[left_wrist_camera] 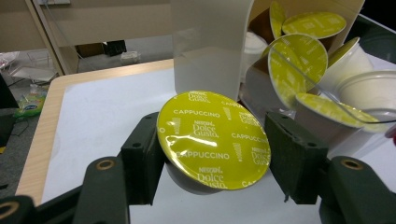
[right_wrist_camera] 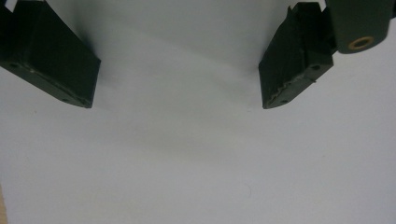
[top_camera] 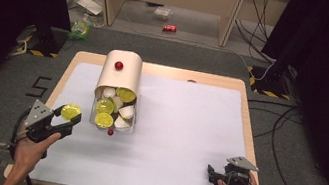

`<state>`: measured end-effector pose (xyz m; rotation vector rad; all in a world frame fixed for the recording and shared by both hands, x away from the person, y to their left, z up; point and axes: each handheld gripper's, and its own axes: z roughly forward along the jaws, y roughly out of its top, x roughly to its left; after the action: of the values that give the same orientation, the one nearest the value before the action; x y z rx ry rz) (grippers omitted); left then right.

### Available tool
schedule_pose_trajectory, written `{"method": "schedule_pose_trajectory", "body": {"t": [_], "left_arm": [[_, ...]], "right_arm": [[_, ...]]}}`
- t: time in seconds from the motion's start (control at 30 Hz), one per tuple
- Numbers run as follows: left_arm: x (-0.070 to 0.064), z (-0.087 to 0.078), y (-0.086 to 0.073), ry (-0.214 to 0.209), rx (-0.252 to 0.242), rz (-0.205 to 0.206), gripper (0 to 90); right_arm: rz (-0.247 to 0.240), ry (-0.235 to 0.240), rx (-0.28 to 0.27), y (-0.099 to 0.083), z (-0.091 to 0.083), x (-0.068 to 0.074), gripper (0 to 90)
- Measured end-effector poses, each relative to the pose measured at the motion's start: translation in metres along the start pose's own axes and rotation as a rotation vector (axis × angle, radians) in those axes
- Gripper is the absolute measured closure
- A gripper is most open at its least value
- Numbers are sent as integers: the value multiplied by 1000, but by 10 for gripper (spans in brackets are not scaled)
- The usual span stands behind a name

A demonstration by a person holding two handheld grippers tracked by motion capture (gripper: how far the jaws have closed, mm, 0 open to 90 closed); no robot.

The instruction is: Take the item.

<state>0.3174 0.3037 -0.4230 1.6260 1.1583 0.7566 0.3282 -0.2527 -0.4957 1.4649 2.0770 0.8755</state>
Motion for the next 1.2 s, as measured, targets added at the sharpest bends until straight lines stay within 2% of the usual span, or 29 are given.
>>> {"method": "schedule_pose_trajectory", "body": {"t": [0.3, 0.33, 0.37, 0.4, 0.63, 0.73, 0.9, 0.93, 1.2], "left_arm": [[2, 8, -15, -1, 25, -8, 400], [2, 9, -16, -8, 22, -4, 401], [4, 10, -17, -2, 11, 37, 401], [4, 11, -18, 2, 11, 40, 401], [1, 18, -31, -8, 33, 16, 401], [1, 21, -36, -11, 38, 32, 400], [1, 25, -44, -9, 57, 25, 400], [-1, 26, -47, -13, 72, -11, 400], [2, 33, -59, -9, 106, -23, 400]], "right_arm": [[0, 0, 0, 0, 0, 0, 127], [0, 0, 0, 0, 0, 0, 127], [0, 0, 0, 0, 0, 0, 127], [0, 0, 0, 0, 0, 0, 127], [0, 0, 0, 0, 0, 0, 127], [0, 0, 0, 0, 0, 0, 127], [0, 0, 0, 0, 0, 0, 127], [0, 0, 0, 0, 0, 0, 127], [0, 0, 0, 0, 0, 0, 127]]}}
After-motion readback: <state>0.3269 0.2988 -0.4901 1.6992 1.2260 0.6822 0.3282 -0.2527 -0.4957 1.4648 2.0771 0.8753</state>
